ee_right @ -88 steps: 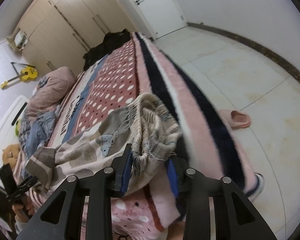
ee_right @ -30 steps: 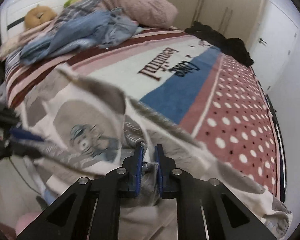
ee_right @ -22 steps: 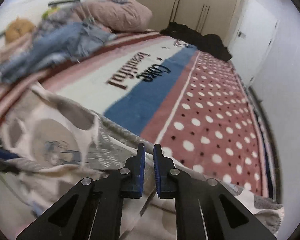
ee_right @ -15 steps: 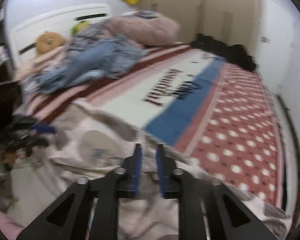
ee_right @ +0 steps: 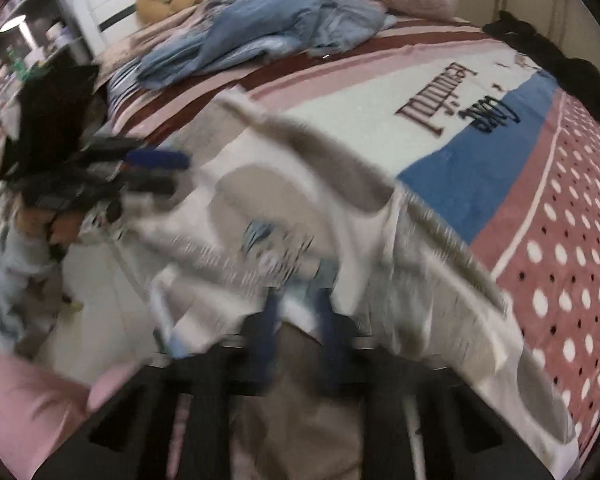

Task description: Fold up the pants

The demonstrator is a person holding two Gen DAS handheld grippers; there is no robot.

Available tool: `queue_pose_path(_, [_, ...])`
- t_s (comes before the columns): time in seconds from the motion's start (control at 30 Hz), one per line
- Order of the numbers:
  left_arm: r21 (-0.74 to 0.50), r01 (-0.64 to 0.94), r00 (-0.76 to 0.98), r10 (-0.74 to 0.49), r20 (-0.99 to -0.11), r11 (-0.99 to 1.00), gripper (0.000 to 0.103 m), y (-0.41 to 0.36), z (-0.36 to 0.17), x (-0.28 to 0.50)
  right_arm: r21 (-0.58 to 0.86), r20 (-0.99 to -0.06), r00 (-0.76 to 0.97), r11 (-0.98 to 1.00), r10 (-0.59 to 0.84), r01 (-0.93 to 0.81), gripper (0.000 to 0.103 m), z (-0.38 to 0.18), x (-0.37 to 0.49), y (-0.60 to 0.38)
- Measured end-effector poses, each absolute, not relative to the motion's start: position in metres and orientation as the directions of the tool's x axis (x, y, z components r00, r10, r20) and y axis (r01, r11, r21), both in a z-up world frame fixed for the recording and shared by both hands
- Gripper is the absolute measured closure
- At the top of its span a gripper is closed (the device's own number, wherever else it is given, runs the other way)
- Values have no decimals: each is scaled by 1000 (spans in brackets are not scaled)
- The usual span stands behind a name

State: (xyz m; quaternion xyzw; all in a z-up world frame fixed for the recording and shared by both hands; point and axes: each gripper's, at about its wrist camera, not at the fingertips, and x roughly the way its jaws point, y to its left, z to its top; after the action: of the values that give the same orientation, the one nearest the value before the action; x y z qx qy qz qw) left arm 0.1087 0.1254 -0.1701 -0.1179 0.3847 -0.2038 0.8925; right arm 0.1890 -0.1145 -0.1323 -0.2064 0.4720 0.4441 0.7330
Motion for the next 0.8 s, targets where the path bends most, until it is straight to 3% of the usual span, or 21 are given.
queue_pose_path(0.23, [-372, 263, 623, -451, -639, 890, 65, 125, -174, 108, 155, -895, 67, 446, 442, -881, 99, -143, 136, -138])
queue_pose_path(0.43, [-399, 304, 608, -499, -618, 865, 53, 117, -169, 102, 122, -869, 145, 487, 474, -865, 96, -129, 129, -141])
queue_pose_path(0.47, [-397, 308, 605, -500, -620, 865, 53, 114, -168, 102, 99, -854, 193, 515, 483, -851, 92, -120, 137, -143])
queue_pose_path(0.53, [-386, 317, 598, -499, -628, 866, 53, 107, -168, 102, 36, -836, 304, 598, 456, -801, 70, -107, 155, -147])
queue_pose_path(0.6, [-379, 321, 594, -496, -633, 868, 53, 103, -169, 102, 15, -834, 356, 662, 421, -750, 63, -105, 170, -153])
queue_pose_path(0.7, [-376, 316, 591, -491, -640, 871, 53, 101, -172, 103, 87, -859, 289, 678, 422, -730, 63, -117, 188, -159])
queue_pose_path(0.77, [-382, 308, 589, -490, -642, 871, 53, 102, -174, 105, 155, -856, 233, 660, 461, -735, 69, -127, 190, -160])
queue_pose_path(0.8, [-383, 304, 590, -488, -643, 872, 53, 102, -175, 105, 171, -850, 226, 654, 476, -737, 85, -129, 189, -160])
